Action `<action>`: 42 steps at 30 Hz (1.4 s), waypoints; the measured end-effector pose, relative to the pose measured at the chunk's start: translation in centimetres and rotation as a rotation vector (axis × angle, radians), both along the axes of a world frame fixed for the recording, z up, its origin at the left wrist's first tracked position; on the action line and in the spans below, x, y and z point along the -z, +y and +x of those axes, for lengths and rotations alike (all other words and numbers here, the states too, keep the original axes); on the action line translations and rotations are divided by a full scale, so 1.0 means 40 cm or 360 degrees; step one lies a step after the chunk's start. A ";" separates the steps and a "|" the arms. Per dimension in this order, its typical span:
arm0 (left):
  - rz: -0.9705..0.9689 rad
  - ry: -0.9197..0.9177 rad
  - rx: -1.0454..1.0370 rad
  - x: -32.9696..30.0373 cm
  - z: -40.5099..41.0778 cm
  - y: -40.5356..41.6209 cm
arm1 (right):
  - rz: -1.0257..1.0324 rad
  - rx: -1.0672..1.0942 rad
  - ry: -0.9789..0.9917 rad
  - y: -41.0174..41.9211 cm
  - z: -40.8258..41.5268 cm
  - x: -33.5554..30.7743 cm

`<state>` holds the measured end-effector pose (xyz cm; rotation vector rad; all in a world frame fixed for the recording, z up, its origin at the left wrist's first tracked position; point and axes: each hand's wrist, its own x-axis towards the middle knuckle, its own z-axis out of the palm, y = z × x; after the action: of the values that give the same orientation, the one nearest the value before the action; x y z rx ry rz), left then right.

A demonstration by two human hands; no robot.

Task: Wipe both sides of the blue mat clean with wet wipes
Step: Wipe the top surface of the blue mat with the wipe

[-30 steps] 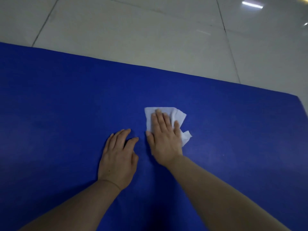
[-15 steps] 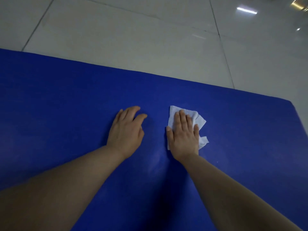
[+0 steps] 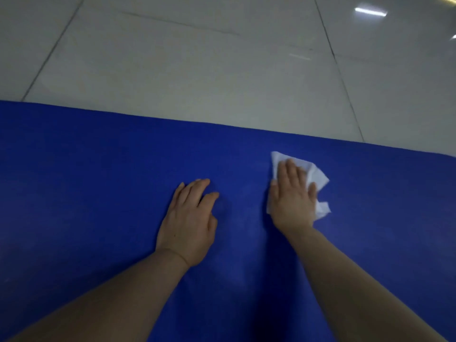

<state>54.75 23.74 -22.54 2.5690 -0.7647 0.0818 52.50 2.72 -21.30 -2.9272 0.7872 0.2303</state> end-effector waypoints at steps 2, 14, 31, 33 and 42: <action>0.0023 -0.0014 -0.0008 0.003 0.003 0.000 | 0.0001 0.0033 0.0059 0.009 0.028 -0.009; 0.0100 0.0092 -0.0183 -0.005 0.007 -0.002 | 0.0052 -0.0454 -0.0026 0.107 0.133 -0.007; 0.0156 0.0179 -0.0334 -0.019 0.158 -0.099 | 0.0122 -0.0238 -0.0166 0.106 0.149 0.013; 0.0177 0.0150 -0.0306 -0.009 0.159 -0.096 | 0.0217 -0.0126 -0.0155 0.130 0.169 0.002; 0.0146 0.0116 -0.0328 -0.004 0.163 -0.097 | 0.0056 -0.0098 -0.0097 -0.039 0.216 -0.003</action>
<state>61.26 19.87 -22.36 2.7147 -0.4853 0.0177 61.16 1.15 -21.19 -2.9130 0.6787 0.1577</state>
